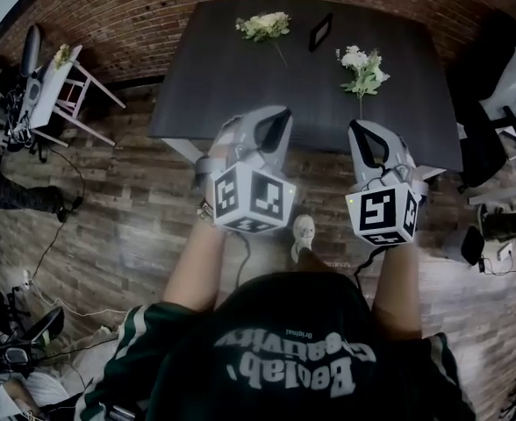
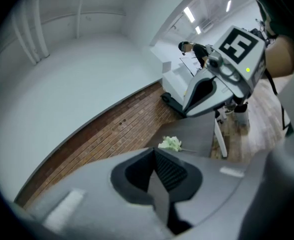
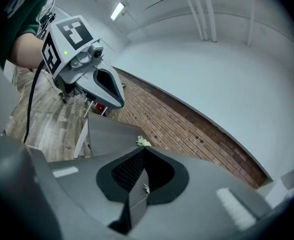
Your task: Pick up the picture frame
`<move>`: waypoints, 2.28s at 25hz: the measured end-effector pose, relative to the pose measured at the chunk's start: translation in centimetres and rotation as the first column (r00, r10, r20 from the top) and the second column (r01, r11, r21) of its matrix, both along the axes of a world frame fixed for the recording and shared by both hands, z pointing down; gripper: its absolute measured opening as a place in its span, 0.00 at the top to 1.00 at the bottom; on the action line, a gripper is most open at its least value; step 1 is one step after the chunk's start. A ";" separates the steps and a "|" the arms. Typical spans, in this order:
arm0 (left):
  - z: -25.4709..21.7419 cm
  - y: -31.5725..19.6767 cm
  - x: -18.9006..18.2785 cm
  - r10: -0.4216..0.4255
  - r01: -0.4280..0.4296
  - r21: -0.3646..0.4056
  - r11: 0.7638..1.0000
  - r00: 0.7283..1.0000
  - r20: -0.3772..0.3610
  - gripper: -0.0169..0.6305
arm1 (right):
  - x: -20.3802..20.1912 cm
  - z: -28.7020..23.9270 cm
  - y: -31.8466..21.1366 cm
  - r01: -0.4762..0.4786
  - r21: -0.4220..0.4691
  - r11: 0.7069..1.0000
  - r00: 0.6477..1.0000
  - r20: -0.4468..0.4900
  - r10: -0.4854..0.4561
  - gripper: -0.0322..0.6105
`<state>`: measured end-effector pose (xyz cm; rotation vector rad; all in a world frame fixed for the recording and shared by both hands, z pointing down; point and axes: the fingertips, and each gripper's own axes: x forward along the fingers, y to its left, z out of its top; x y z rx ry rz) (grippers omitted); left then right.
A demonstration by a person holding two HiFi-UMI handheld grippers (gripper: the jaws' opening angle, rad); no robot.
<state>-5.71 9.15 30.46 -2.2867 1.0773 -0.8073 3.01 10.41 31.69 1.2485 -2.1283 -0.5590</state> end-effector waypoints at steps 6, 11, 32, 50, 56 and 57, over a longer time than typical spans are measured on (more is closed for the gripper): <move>1.5 -4.5 0.3 -0.022 0.023 -0.045 0.999 1.000 0.017 0.97 | 0.9 0.8 -5.0 0.008 -0.030 1.000 1.000 0.014 -0.008 0.94; 2.3 -7.7 1.6 -0.021 0.023 -0.072 0.997 0.999 0.028 0.97 | 1.7 1.2 -8.0 0.021 -0.047 0.999 1.000 0.020 -0.020 0.94; 2.6 -17.1 7.4 -0.038 0.041 -0.056 0.998 0.998 0.052 0.97 | 5.6 2.0 -17.8 0.093 -0.039 0.995 0.996 0.014 -0.093 0.94; 1.7 -17.6 7.9 -0.046 0.048 -0.047 0.998 0.998 0.041 0.97 | 5.6 1.3 -18.5 0.121 -0.049 0.991 0.993 0.018 -0.121 0.94; 2.3 -18.8 8.2 -0.032 0.034 -0.064 0.997 0.999 0.041 0.97 | 6.0 1.9 -19.5 0.106 -0.063 0.992 0.994 0.019 -0.105 0.94; 2.5 -19.1 8.2 -0.027 0.030 -0.068 0.997 0.999 0.041 0.97 | 5.9 2.0 -19.8 0.104 -0.064 0.993 0.994 0.019 -0.103 0.94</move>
